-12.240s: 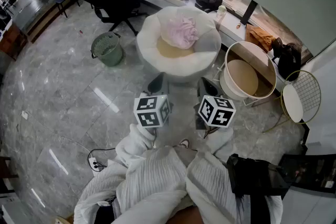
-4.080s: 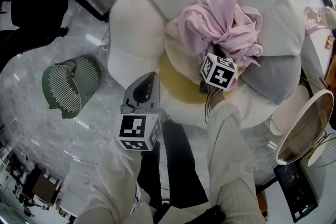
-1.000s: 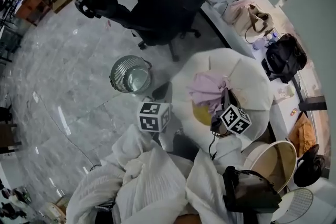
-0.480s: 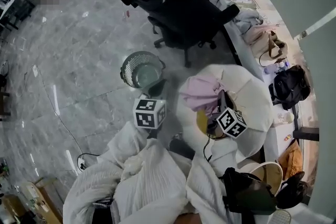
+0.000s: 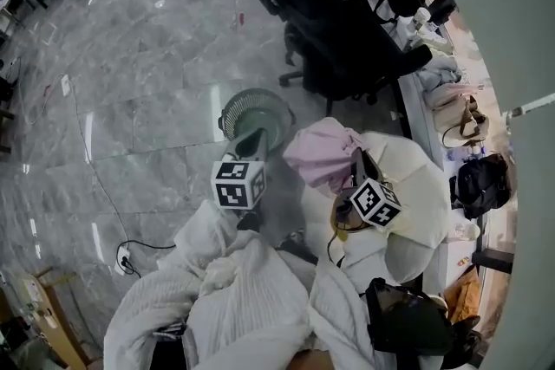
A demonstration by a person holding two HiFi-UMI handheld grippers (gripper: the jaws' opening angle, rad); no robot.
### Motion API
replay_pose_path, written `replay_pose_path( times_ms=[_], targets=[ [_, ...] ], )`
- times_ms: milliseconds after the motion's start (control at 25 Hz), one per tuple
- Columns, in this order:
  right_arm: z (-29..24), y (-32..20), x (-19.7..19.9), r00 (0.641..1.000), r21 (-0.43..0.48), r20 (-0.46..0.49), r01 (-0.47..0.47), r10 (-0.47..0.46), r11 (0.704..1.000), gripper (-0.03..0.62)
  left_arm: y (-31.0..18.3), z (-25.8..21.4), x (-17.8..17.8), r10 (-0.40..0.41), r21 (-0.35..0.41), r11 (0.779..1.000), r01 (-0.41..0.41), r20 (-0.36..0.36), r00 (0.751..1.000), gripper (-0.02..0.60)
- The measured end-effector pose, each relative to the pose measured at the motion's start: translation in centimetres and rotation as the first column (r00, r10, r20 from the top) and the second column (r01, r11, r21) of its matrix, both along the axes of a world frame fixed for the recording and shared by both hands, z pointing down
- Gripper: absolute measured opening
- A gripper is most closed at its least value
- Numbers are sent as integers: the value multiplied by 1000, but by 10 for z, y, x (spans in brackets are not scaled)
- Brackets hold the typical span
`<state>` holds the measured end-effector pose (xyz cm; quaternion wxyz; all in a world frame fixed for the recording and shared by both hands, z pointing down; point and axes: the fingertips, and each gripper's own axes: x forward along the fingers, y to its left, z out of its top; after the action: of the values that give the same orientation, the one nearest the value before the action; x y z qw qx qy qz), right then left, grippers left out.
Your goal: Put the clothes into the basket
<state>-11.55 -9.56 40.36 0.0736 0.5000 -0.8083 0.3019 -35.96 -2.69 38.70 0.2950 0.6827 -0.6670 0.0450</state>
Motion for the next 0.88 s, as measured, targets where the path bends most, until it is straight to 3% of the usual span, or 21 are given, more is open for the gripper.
replay_pose_path(
  times_ms=[200,600,760,880],
  targets=[
    [-2,-15,-65,999,-4,-1,52,-52,999,32,-6,6,-60,-53,0,999,54,-20,998,6],
    [14,-39,-177,991,-39,37,131,-129,991,32,-21,20,-156,-88,-1,996,88,21,996,6],
    [25,-44,-211,983,-61,34,185,-183,981,32,-11,38,-184,-168,-44,985,167,-25,985,6],
    [35,-49,-236,977,-68,28,213,-212,975,32,-10,53,-201,-177,-76,981,176,-11,984,6]
  ],
)
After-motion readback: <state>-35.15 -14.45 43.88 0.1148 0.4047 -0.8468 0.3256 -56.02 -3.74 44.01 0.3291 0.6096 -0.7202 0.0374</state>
